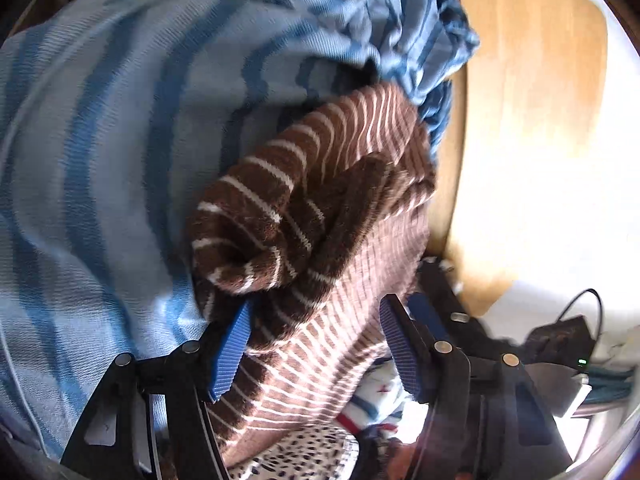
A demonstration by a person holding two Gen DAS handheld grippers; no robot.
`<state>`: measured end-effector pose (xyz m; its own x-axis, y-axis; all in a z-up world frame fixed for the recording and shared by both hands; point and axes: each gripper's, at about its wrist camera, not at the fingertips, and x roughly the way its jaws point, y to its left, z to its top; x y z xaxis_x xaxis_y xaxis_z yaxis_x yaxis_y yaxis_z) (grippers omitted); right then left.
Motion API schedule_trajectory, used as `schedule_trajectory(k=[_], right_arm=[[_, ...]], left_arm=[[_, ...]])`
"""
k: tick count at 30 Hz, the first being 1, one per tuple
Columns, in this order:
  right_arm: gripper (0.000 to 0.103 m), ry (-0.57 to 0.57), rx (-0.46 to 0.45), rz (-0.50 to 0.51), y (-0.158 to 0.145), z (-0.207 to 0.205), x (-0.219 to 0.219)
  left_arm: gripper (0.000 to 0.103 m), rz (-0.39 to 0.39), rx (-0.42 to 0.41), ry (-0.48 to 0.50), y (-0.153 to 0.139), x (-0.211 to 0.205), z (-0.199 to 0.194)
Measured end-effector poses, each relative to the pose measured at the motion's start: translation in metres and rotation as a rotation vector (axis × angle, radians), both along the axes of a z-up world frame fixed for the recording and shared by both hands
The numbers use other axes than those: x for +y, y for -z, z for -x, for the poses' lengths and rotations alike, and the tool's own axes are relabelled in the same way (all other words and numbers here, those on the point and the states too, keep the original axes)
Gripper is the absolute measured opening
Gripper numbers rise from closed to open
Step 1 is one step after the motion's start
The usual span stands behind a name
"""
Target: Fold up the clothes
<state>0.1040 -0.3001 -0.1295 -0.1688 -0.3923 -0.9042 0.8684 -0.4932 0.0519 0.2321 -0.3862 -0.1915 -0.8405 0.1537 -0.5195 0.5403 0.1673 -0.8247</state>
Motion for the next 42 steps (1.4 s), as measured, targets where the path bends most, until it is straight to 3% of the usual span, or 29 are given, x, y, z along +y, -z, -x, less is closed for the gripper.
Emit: schedule_trajectory(k=[4, 10, 16, 17, 18, 19, 22, 25, 27, 31, 32, 35, 36, 39, 42], right_arm=[[0.071, -0.034, 0.049, -0.035, 0.003, -0.02, -0.01], [0.071, -0.088, 0.089, -0.074, 0.006, -0.047, -0.033], [0.075, -0.137, 0.091, -0.178, 0.034, -0.071, -0.061], [0.07, -0.136, 0.09, -0.189, 0.04, -0.071, -0.063], [0.035, -0.135, 0.089, -0.2, 0.047, -0.07, -0.064], [0.013, -0.128, 0.096, -0.195, 0.05, -0.068, -0.063], [0.012, -0.105, 0.155, -0.162, 0.038, -0.059, -0.048], [0.012, -0.011, 0.246, -0.095, 0.005, -0.032, -0.02], [0.012, 0.116, 0.272, -0.05, -0.022, 0.002, 0.01], [0.013, 0.433, 0.325, -0.024, -0.062, 0.078, 0.089], [0.016, 0.53, 0.305, -0.033, -0.063, 0.094, 0.111], [0.054, 0.748, 0.216, -0.04, -0.058, 0.126, 0.163], [0.057, 0.792, 0.176, -0.023, -0.055, 0.132, 0.176], [0.058, 0.707, 0.065, 0.004, -0.038, 0.133, 0.181], [0.058, 0.614, 0.03, -0.012, -0.02, 0.118, 0.171]], left_arm=[[0.066, -0.019, 0.046, -0.03, 0.003, -0.013, -0.019], [0.066, -0.029, -0.021, -0.072, 0.006, -0.028, -0.042], [0.066, -0.09, -0.002, -0.138, 0.018, -0.032, -0.07], [0.066, -0.094, 0.003, -0.14, 0.018, -0.031, -0.072], [0.066, -0.093, 0.004, -0.138, 0.016, -0.032, -0.073], [0.066, -0.091, 0.006, -0.135, 0.012, -0.033, -0.074], [0.066, -0.074, 0.012, -0.109, 0.018, -0.059, -0.066], [0.066, -0.064, 0.038, -0.076, 0.009, -0.057, -0.047], [0.066, -0.049, 0.06, -0.042, 0.002, -0.055, -0.03], [0.066, -0.021, 0.024, 0.018, -0.009, -0.04, 0.003], [0.066, -0.023, 0.016, 0.034, -0.011, -0.037, 0.014], [0.066, -0.012, -0.014, 0.096, -0.014, -0.021, 0.039], [0.066, 0.005, -0.029, 0.122, -0.015, -0.017, 0.051], [0.066, 0.089, -0.095, 0.217, -0.023, -0.005, 0.085], [0.066, 0.173, -0.159, 0.28, -0.028, 0.002, 0.115]])
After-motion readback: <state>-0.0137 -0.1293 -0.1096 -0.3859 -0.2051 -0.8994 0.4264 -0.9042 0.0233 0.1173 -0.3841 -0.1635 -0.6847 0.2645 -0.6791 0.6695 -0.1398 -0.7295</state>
